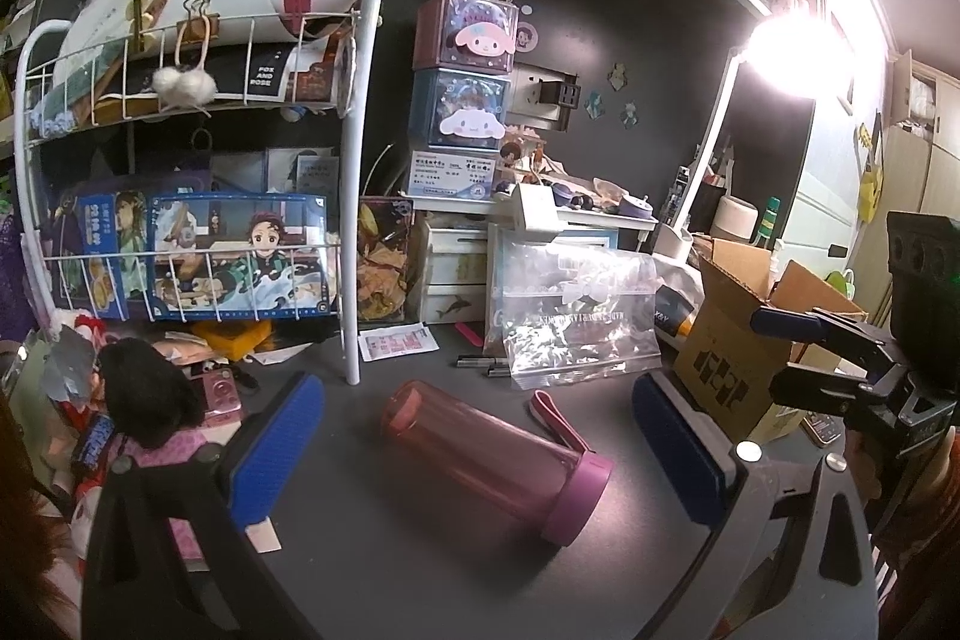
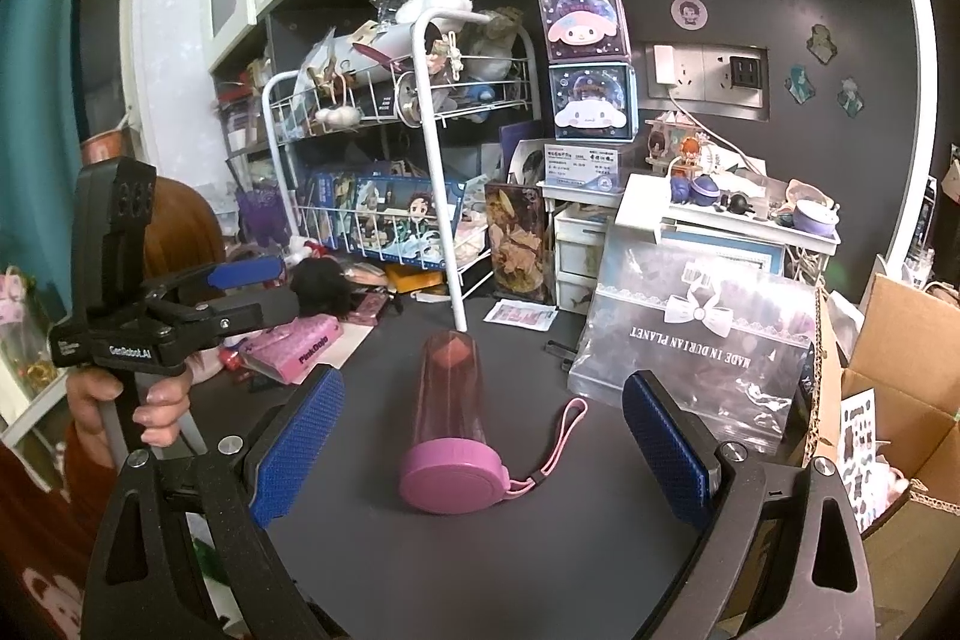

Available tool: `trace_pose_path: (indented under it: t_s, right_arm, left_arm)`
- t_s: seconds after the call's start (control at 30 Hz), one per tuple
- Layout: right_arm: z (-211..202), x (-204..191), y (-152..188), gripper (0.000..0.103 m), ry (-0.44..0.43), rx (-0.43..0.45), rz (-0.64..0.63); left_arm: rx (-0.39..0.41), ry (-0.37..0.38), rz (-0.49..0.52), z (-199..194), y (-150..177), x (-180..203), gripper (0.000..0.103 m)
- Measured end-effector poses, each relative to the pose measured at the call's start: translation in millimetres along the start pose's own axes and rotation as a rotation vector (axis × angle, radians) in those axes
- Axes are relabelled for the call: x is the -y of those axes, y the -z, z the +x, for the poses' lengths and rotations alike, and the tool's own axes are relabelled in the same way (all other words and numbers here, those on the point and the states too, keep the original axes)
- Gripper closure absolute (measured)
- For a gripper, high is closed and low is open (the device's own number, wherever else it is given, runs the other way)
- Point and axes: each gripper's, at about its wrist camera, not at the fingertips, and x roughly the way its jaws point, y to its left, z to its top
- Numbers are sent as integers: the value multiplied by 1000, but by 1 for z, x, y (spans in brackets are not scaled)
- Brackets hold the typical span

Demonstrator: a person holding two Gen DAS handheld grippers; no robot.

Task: Flip cup upside down

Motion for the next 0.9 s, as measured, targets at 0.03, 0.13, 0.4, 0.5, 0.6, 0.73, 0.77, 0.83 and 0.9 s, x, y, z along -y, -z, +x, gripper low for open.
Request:
trace_pose_path:
  t_s: [0.03, 0.13, 0.4, 0.5, 0.6, 0.73, 0.77, 0.83, 0.9]
  right_arm:
    - [-1, -1, 0, 9, -1, -3, 1]
    - [1, -3, 0, 9, 2, -17, -6]
    - [19, -6, -6, 9, 27, -78, -23]
    - [43, -5, -10, 9, 38, -140, -30]
    - [79, -5, -14, 9, -9, -228, -26]
    - [138, -10, -14, 9, -66, -366, -43]
    - [152, -11, -13, 9, -74, -406, -52]
    - [180, -13, -10, 10, -94, -488, -57]
    - [201, -14, -7, 18, -104, -550, -59]
  left_arm:
    - [0, 0, 0, 0, 0, 0, 1]
    - [4, 6, -8, -1, 1, -1, 1]
    - [-6, 35, -24, 5, 0, -18, 1]
    - [-10, 30, -38, 10, 2, -26, 1]
    - [-20, 18, -56, 16, 6, -35, 1]
    - [-45, -20, -79, 24, 14, -49, 1]
    - [-51, -30, -85, 26, 17, -52, 1]
    - [-63, -45, -102, 29, 21, -61, 1]
    - [-69, -51, -116, 31, 24, -70, 1]
